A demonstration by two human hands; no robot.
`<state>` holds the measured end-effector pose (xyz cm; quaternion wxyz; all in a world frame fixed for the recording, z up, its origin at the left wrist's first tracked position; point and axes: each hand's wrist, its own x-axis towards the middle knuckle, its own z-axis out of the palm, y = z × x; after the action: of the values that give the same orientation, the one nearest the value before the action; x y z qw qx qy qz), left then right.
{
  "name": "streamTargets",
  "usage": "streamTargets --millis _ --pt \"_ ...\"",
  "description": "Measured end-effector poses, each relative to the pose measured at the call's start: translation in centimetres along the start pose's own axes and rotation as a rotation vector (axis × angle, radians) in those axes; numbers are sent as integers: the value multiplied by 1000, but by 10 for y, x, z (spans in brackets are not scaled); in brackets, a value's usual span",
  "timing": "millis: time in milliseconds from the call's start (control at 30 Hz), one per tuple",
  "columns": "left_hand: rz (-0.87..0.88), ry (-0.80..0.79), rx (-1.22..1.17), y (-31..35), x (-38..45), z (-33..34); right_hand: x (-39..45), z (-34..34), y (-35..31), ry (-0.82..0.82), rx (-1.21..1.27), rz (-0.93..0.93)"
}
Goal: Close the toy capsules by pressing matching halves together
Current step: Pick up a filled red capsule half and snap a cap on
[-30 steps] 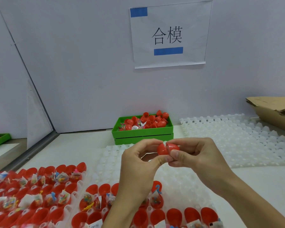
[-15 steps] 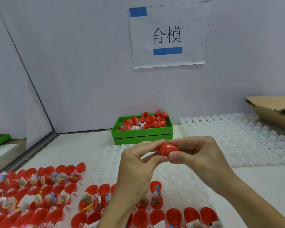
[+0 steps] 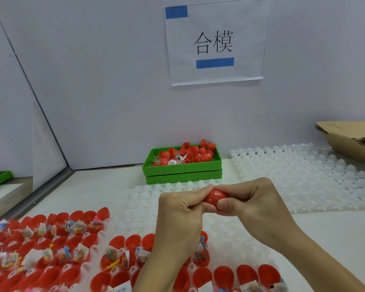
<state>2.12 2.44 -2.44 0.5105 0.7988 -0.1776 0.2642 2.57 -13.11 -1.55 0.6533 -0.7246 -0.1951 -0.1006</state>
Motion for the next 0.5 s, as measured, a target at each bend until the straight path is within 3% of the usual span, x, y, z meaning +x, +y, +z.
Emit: streamTargets --millis 300,500 --pt "277 -32 287 2 1 -2 -3 7 8 -3 34 -41" --pt "256 41 283 -2 2 1 -1 9 7 10 -10 -63"
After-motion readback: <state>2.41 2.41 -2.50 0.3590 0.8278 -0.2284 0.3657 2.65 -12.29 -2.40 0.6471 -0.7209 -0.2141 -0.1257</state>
